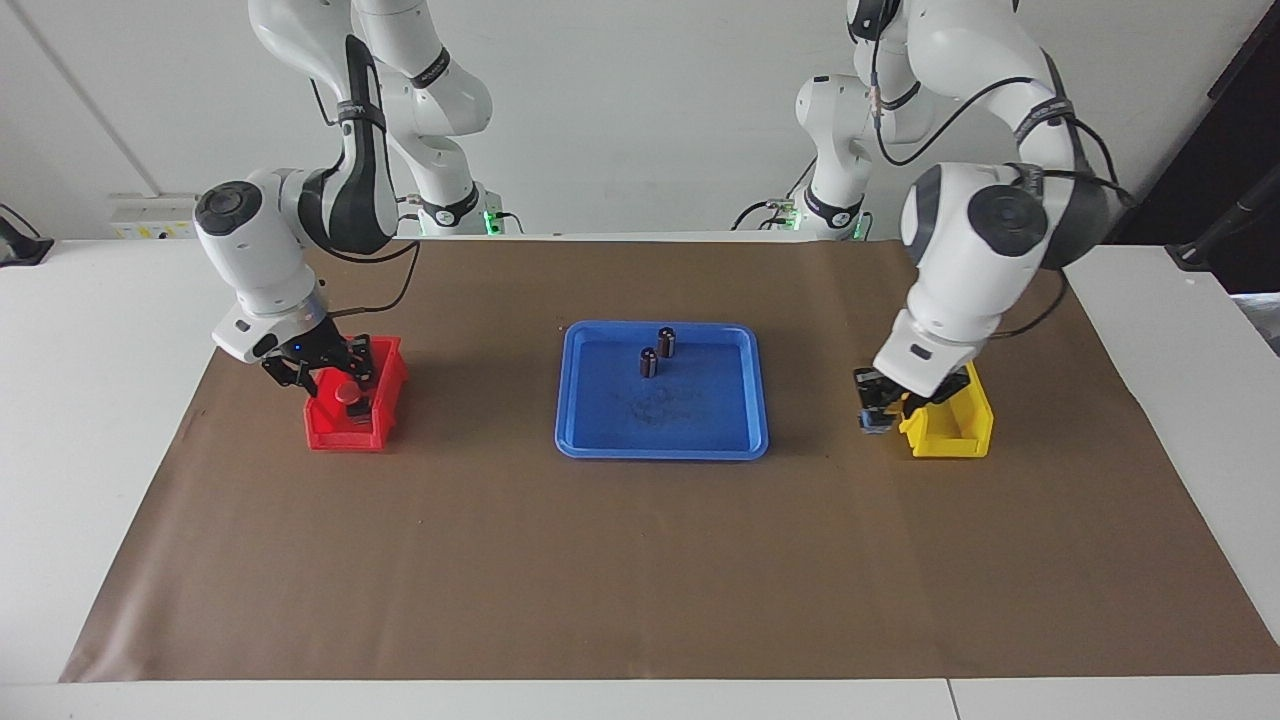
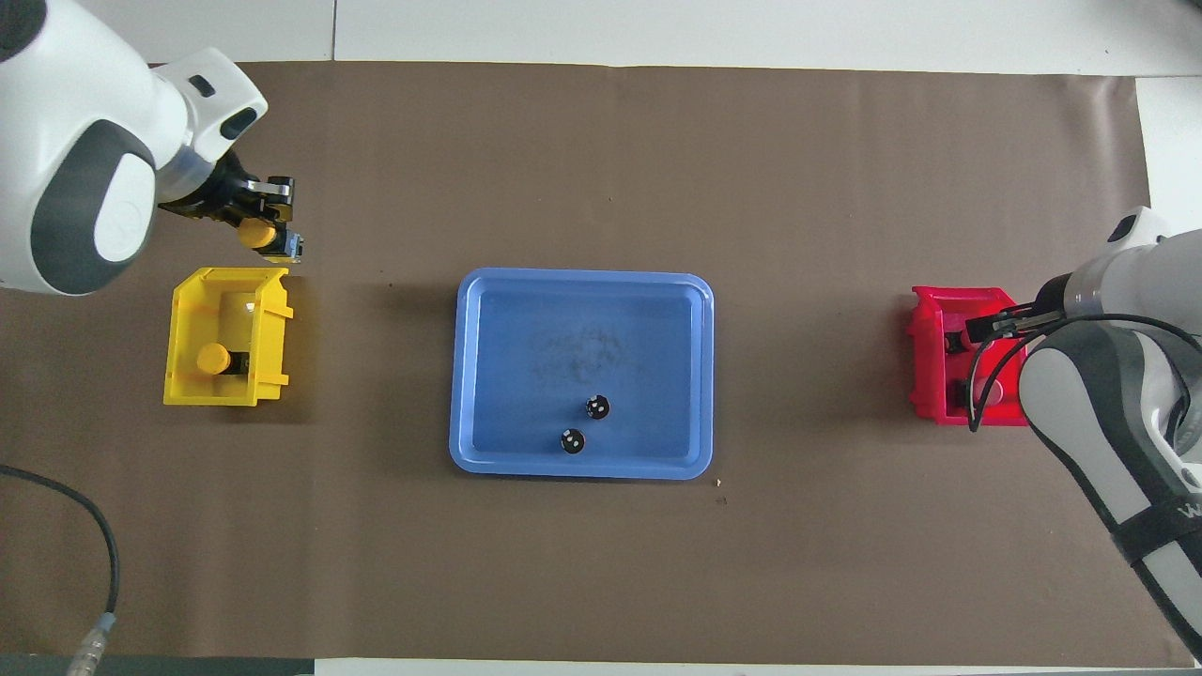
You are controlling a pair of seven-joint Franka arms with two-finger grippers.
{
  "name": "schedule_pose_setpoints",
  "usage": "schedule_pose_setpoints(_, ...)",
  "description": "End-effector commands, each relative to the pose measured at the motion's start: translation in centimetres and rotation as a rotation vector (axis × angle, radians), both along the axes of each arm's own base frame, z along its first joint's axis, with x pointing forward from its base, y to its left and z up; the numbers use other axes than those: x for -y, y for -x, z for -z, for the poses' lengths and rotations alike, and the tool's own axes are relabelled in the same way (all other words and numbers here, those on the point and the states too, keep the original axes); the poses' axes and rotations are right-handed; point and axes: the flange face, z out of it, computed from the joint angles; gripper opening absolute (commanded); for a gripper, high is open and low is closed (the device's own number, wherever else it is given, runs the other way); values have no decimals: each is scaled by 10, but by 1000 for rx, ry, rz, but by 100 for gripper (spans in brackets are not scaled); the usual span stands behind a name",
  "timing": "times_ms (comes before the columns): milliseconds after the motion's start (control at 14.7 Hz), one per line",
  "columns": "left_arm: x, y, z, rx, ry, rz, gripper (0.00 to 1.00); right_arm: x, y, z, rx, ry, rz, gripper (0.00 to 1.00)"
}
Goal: Sort red and yellow buttons by color
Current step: 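Carry the yellow button to the yellow bin while the right gripper withdraws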
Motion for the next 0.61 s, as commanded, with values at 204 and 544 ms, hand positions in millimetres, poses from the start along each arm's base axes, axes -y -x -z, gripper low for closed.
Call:
schedule_pose_setpoints(204,-39,16,25,-19,-16,78,1,-2,-4,-145,-29,-23,74,100)
schedule_pose_setpoints(544,-57,36,53,21,-58,117,1,8,9,-208,-86,-17,114,100)
